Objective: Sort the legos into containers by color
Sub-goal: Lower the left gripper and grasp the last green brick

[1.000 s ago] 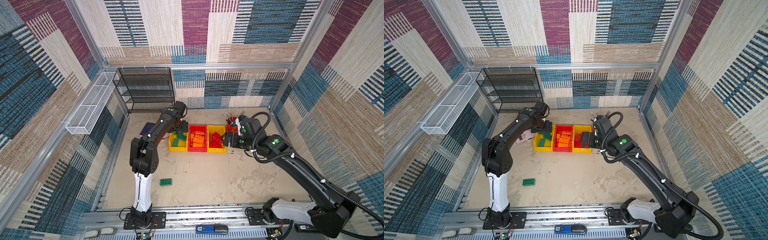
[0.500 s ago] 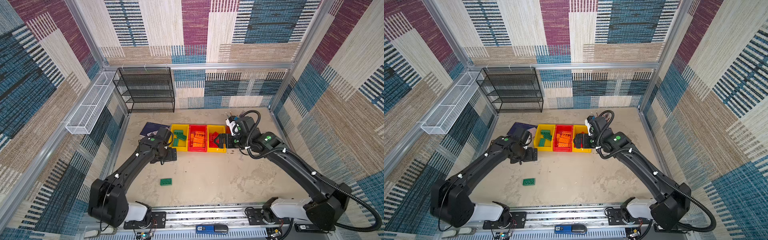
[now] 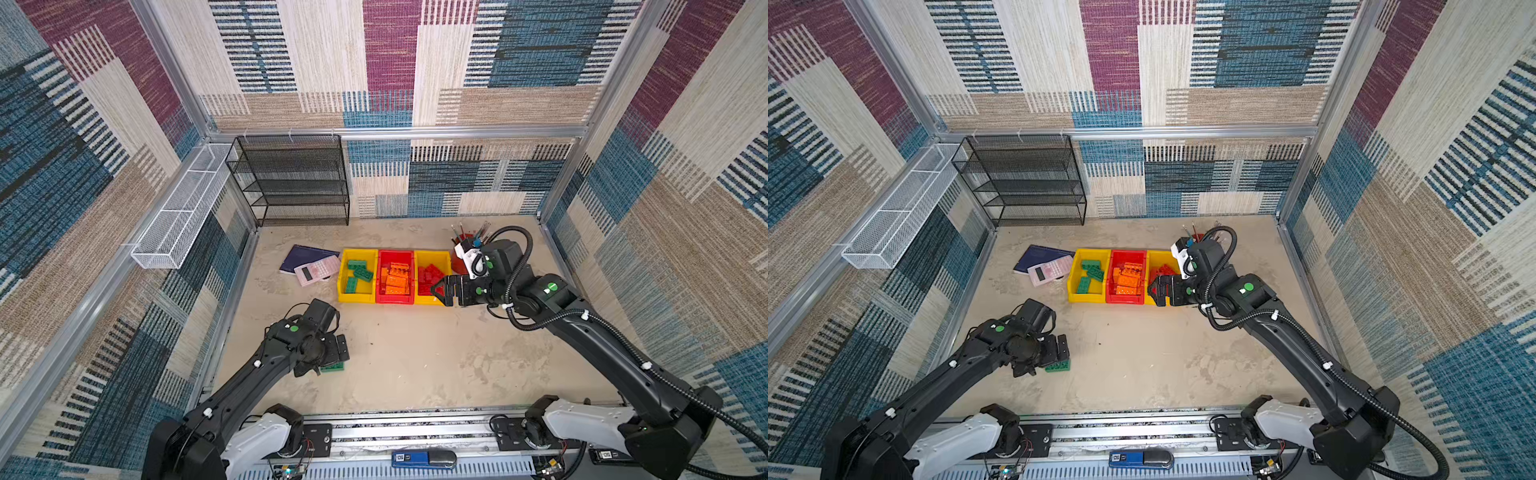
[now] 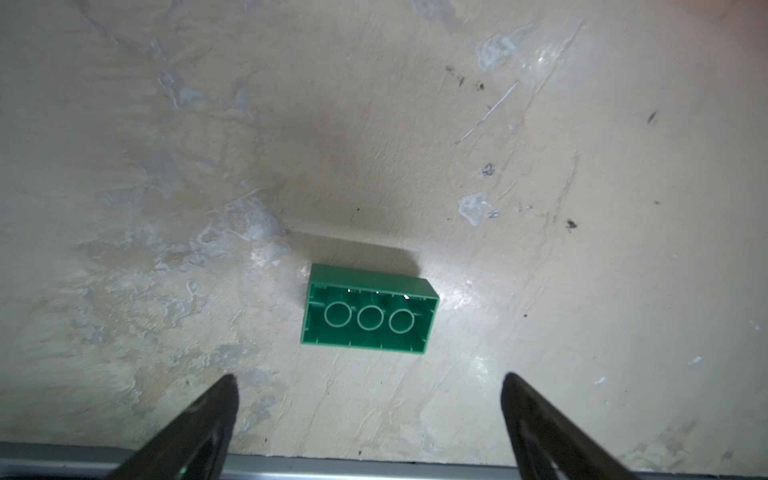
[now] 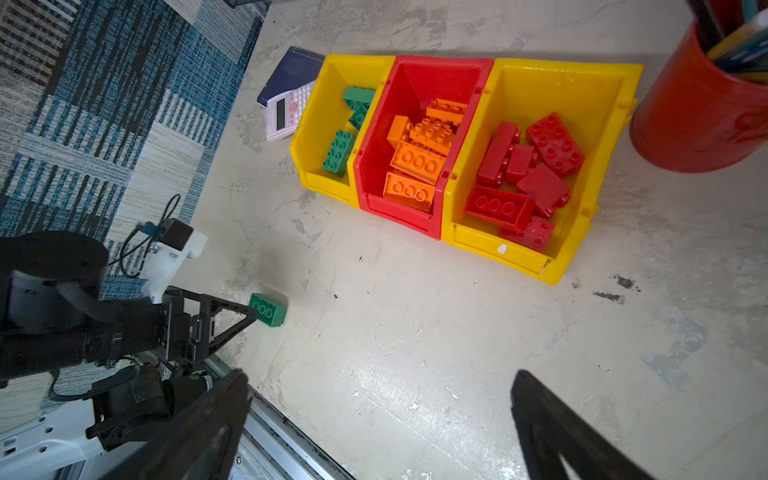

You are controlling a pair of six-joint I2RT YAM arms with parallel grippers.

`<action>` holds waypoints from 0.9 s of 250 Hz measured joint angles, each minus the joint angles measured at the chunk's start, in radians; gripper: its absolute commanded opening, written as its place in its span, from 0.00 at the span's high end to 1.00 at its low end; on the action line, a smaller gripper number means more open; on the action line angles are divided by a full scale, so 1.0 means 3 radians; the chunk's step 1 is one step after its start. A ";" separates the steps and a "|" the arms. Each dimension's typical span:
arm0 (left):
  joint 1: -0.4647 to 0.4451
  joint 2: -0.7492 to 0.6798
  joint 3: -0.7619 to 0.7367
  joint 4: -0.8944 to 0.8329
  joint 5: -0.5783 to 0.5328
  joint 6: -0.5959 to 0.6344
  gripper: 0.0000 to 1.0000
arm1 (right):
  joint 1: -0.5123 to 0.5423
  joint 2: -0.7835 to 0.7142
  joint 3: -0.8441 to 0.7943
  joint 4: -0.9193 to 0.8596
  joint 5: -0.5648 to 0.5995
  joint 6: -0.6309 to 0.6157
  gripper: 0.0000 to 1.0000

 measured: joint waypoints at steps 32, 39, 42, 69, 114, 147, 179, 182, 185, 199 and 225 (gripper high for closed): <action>-0.0019 0.0139 -0.0098 0.0141 0.0000 -0.0013 0.00 | 0.0000 -0.0111 -0.0042 -0.0004 0.0001 0.0039 0.00; -0.0020 0.0172 -0.0123 0.0174 0.0000 -0.0013 0.01 | 0.0000 -0.0141 -0.0055 -0.0005 0.0003 0.0058 0.00; -0.0020 0.0184 -0.0134 0.0188 0.0000 -0.0013 0.01 | 0.0000 -0.0153 -0.0060 -0.0008 0.0004 0.0062 0.00; -0.0023 0.0378 -0.0193 0.0320 0.0000 -0.0009 0.03 | 0.0000 -0.0262 -0.0116 -0.0022 0.0005 0.0099 0.00; -0.0025 0.0651 -0.0182 0.0467 -0.0018 0.0032 0.10 | 0.0000 -0.0399 -0.0183 -0.0100 0.0008 0.0184 0.00; -0.0025 0.0762 -0.0135 0.0511 -0.0089 0.0058 0.21 | 0.0000 -0.0446 -0.0184 -0.0167 0.0033 0.0229 0.00; -0.0023 0.0868 -0.0113 0.0524 -0.0108 0.0084 0.36 | 0.0000 -0.0468 -0.0187 -0.0177 0.0066 0.0249 0.00; -0.0023 0.0875 -0.0109 0.0519 -0.0106 0.0089 0.36 | 0.0000 -0.0470 -0.0189 -0.0177 0.0067 0.0257 0.00; -0.0023 0.0880 -0.0104 0.0516 -0.0106 0.0094 0.37 | 0.0000 -0.0472 -0.0191 -0.0177 0.0069 0.0261 0.00; -0.0023 0.0910 -0.0079 0.0510 -0.0104 0.0097 0.38 | 0.0000 -0.0482 -0.0203 -0.0178 0.0074 0.0285 0.01; -0.0023 0.0950 -0.0045 0.0495 -0.0098 0.0103 0.42 | 0.0000 -0.0520 -0.0254 -0.0179 0.0127 0.0324 0.00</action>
